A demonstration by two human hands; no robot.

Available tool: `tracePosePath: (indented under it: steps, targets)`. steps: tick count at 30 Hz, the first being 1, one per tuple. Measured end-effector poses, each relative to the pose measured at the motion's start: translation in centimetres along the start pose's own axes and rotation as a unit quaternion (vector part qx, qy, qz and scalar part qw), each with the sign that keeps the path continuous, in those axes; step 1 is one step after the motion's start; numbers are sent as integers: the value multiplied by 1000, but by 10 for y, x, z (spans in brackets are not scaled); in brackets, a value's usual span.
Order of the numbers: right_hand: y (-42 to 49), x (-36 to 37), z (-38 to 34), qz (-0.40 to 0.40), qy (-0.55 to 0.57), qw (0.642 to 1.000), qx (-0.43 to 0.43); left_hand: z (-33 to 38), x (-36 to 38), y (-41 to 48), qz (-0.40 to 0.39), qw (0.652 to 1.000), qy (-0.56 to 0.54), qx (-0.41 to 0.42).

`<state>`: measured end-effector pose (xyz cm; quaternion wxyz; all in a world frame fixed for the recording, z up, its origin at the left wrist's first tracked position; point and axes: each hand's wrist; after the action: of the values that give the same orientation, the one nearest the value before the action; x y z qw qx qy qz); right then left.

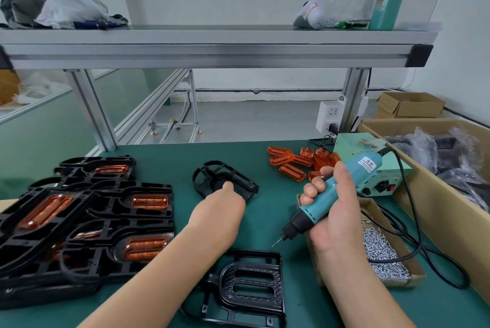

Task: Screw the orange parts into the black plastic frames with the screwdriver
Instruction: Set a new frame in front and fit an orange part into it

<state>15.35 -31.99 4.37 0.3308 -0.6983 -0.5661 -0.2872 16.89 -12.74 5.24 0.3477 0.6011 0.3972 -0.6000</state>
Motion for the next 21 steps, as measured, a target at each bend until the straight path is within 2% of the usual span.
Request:
tracePosePath:
  steps: [5,9,13,16,18,21]
  targets:
    - [3,-3,-7,-9,23,1000,-11,7,8,-9,19,998,41,54]
    - [5,-6,-13,1,33,999,-21,10,15,-10,69,993,-59,75]
    - [6,-10,-16,12,45,998,-31,9,19,-13,96,968,-197,125]
    - [5,-10,-15,15,49,998,-27,-10,16,-15,146,962,-188,135]
    - [6,-10,-15,20,48,998,-27,-31,14,-12,107,980,-107,126]
    - [6,-10,-16,18,50,998,-24,-56,10,-3,-18,994,-53,91]
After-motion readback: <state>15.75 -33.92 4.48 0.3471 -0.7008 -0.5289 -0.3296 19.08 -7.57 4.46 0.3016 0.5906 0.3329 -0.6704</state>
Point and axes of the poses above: each hand's wrist, its own y-axis towards the middle knuckle, its own x-axis out of the palm, z = x × y, and after that the axes turned 13 degrees about x, right-handed
